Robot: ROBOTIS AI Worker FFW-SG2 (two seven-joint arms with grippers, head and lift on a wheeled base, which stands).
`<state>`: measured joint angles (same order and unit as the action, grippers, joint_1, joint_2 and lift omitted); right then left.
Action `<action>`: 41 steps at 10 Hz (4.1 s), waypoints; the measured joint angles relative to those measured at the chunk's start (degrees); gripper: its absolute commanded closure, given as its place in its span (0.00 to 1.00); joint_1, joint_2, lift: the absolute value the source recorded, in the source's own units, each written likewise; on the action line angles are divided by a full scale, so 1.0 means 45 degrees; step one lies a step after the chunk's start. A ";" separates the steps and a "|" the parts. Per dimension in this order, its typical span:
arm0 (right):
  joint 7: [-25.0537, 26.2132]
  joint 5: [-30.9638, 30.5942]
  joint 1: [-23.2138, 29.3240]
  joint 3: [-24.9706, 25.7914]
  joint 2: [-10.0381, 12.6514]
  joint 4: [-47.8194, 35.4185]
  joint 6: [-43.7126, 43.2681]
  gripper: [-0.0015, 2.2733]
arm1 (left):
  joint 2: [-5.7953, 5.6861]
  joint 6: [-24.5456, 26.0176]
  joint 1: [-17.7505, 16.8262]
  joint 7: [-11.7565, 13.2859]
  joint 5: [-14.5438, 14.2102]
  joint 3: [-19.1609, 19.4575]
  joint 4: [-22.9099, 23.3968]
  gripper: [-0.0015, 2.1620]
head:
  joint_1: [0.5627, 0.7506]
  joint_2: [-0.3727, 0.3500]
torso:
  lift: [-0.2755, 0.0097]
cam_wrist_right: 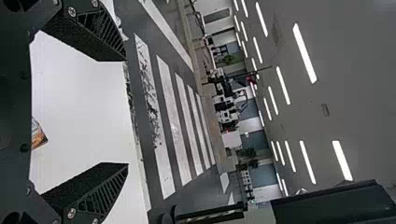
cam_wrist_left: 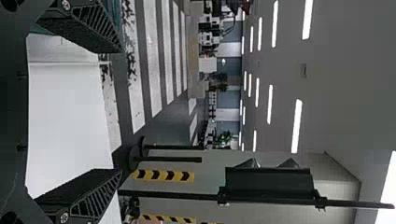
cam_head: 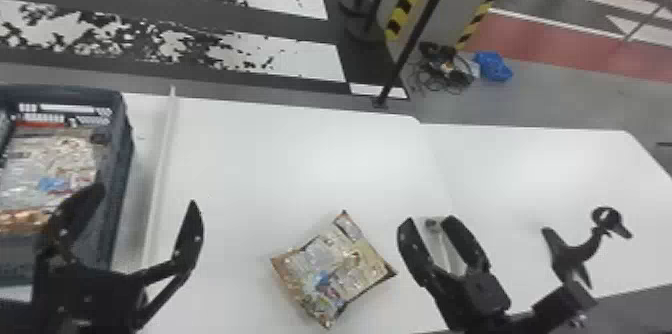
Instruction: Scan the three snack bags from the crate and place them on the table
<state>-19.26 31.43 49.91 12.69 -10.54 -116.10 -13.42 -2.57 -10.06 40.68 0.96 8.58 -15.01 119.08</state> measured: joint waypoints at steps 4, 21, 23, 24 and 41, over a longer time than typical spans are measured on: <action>-0.0136 0.0151 -0.0093 -0.0004 0.0075 0.0371 0.1210 0.06 | -0.0200 -0.1108 0.1285 0.0464 -0.0593 0.0911 0.0622 0.04 | 0.70 0.04 | 0.84; -0.0663 -0.0609 -0.3868 0.0439 0.0034 0.5584 0.3269 0.99 | -0.0466 -0.1161 0.2013 0.1565 -0.1497 0.2071 0.1191 0.04 | 0.70 0.03 | 0.84; -0.0661 -0.0803 -0.4120 0.0471 -0.0086 0.6146 0.3133 0.99 | -0.0496 -0.1195 0.2015 0.1589 -0.1497 0.2049 0.1166 0.04 | 0.70 0.03 | 0.84; -0.0662 -0.0882 -0.4152 0.0473 -0.0133 0.6349 0.2996 0.99 | -0.0510 -0.1207 0.2015 0.1613 -0.1497 0.2048 0.1161 0.04 | 0.70 0.03 | 0.84; -0.2258 -0.0577 -0.2722 -0.0094 -0.0218 0.6864 0.2017 0.99 | -0.0507 -0.2128 0.1961 0.1916 -0.1770 0.1985 0.0778 0.04 | 0.70 0.03 | 0.84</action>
<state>-29.41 28.84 37.66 12.27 -11.52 -85.21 -4.34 -4.86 -19.64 49.50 9.58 0.61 -6.08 122.58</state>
